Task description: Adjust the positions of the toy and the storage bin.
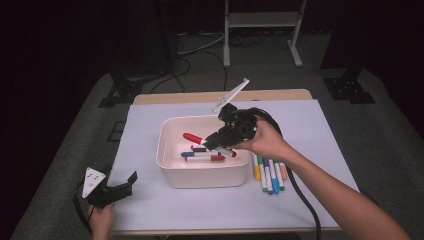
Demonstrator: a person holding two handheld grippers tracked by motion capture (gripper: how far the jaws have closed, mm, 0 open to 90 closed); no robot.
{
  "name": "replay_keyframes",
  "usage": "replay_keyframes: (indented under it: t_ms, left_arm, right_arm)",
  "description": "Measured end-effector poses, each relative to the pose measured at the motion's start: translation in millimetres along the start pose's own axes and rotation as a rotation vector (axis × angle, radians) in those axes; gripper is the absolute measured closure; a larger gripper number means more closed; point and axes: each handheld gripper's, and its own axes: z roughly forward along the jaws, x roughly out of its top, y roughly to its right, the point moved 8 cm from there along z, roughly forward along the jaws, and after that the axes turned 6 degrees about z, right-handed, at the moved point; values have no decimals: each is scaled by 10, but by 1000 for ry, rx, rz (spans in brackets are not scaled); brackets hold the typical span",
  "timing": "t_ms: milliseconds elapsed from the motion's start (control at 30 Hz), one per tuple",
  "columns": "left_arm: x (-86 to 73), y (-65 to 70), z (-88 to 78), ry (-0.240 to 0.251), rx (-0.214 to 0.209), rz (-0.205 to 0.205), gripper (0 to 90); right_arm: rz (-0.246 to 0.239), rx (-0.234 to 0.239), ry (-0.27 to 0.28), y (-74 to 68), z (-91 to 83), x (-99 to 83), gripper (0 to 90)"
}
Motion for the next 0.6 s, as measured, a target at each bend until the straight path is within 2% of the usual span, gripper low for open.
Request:
replay_keyframes:
  t_ms: [267, 600]
  left_arm:
    - [-1, -4, 2, -1, 0, -2, 5]
    - [1, -7, 5, 3, 0, -8, 5]
  right_arm:
    - [-28, 13, -46, 28, 317, 13, 761]
    - [-32, 15, -121, 128, 711, -29, 760]
